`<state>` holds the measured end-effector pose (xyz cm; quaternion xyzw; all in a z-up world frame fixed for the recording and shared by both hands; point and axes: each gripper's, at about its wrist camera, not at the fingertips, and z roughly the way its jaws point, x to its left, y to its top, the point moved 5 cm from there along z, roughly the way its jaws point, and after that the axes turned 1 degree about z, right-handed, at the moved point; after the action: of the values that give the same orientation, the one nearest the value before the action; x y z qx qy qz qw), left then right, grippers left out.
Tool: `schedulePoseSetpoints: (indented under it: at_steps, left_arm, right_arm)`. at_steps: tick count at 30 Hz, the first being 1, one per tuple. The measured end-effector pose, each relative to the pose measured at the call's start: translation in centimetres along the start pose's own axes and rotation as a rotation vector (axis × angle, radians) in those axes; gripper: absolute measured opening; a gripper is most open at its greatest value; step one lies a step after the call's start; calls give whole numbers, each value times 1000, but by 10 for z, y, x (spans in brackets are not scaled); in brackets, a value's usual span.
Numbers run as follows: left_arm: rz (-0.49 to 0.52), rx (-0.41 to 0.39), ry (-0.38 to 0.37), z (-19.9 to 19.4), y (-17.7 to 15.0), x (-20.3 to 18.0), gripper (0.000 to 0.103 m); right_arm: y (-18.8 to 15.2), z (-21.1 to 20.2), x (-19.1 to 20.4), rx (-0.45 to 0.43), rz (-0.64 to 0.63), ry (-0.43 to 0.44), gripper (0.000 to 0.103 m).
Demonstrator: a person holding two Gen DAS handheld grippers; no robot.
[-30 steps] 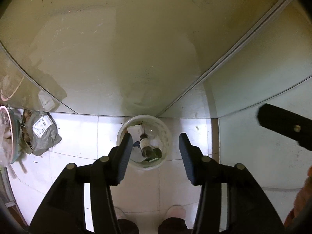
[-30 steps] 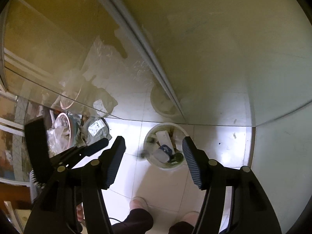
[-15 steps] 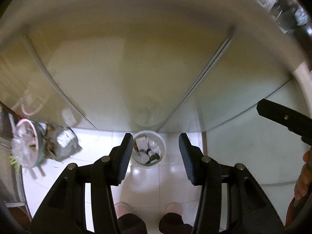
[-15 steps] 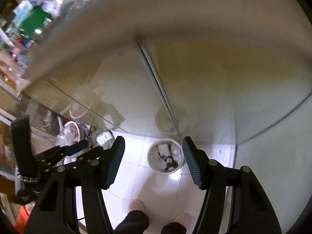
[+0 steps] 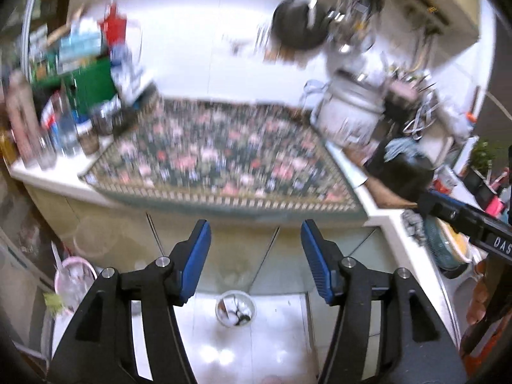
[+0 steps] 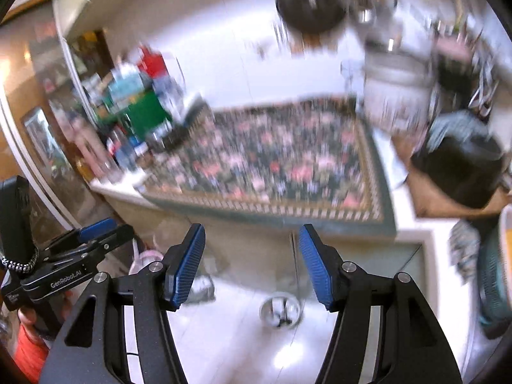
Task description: Collect trash
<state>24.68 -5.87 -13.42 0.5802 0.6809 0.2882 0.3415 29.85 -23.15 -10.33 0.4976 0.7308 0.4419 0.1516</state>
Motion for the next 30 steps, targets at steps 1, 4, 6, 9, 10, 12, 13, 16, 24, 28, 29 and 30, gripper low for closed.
schedulePoseSetpoints:
  at_steps: [1,4,6,9,10,12,13,16,24,28,29,30]
  left_arm:
    - [11,-23,-7,-17,6,-2,57]
    - [47,-88,-30,-67,16,-2,61]
    - [68,-134,-38,-99,19,-3,68]
    - [96,-193,-32,-139,17,0,85]
    - [99,-210,-29,-152,15,2,95]
    - [102,-241,-24,-173,11,8,100]
    - [104,-246,-25,-181,8,10,101]
    - [109,-251,-23,-202,-1,16,101]
    - [106,-241,-31,-226,-26,22,101]
    - [100,-244,-42,-231,-28,22,101]
    - [100,-244,-44,-232,-28,23,101]
    - [99,-243,-45,-232,-29,22,101]
  right_arm:
    - [3,-12,6,-32,0,-9,57]
    - [10,-53,30,-133,3,-34,57]
    - [10,-78,49,-192,-1,-47,57]
    - [6,-107,67,-252,-6,-67,65]
    - [3,-113,71,-267,-6,-75,70]
    - [-3,-122,82,-287,-4,-84,78]
    - [-6,-127,86,-288,-2,-87,82]
    - [-16,-136,98,-287,6,-94,95]
    - [-36,-149,112,-260,13,-117,103]
    - [-43,-153,119,-249,0,-126,103]
    - [-44,-153,120,-247,-2,-125,103]
    - [-44,-154,121,-245,-2,-124,103]
